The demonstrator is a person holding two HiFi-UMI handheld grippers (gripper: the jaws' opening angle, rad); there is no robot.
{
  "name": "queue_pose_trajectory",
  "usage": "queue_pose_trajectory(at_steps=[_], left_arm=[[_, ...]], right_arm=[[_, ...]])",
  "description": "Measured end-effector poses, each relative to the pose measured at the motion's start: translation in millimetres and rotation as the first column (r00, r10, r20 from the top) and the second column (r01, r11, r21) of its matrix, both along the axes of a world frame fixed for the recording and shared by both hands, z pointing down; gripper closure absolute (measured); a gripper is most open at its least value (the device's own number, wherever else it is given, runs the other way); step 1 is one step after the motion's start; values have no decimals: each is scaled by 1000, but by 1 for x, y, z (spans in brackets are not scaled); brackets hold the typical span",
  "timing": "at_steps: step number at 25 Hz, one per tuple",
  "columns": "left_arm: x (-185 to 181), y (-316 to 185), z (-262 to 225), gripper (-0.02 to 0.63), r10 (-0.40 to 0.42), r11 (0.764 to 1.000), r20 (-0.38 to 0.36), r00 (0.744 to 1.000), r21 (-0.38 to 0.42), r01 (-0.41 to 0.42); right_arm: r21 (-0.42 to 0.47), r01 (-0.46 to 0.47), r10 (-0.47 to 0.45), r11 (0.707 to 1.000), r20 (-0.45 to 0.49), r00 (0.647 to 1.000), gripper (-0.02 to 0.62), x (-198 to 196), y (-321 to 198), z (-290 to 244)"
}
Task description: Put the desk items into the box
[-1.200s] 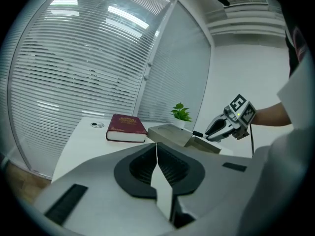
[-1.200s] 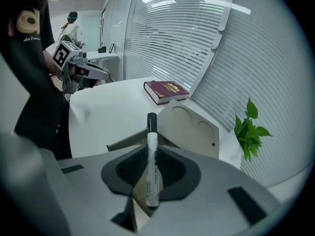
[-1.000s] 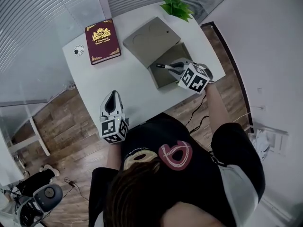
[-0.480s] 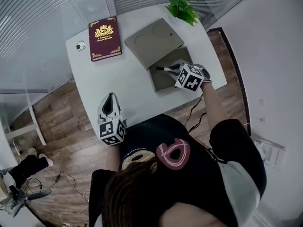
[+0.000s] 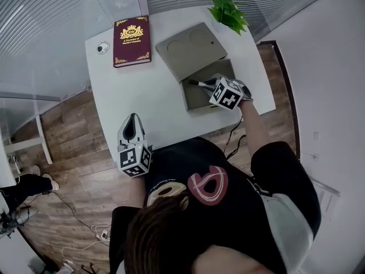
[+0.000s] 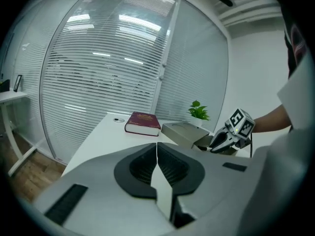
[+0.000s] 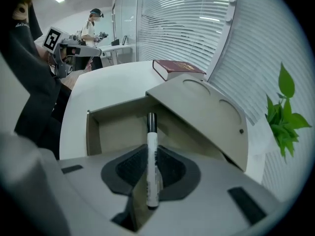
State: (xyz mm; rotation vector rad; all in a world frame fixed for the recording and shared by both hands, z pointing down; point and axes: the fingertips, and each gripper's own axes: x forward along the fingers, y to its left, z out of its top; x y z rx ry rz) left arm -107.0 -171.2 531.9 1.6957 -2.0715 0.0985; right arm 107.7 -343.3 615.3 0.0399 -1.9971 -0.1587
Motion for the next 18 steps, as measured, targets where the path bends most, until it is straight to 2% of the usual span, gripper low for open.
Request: queue_pose_trajectory(at_steps=[6, 13, 18], left_arm=[[-2, 7, 1, 586, -29, 1000, 9, 1000, 5, 29], [0, 8, 2, 586, -25, 1000, 10, 1000, 6, 25], [-3, 10, 4, 586, -25, 1000, 25, 999, -2, 25]], right_arm=[[-11, -19, 18, 1000, -4, 1000, 523, 2, -4, 10], [-31, -44, 45, 999, 16, 999, 522, 3, -7, 9], [-76, -106, 108, 991, 27, 994, 512, 3, -7, 12]])
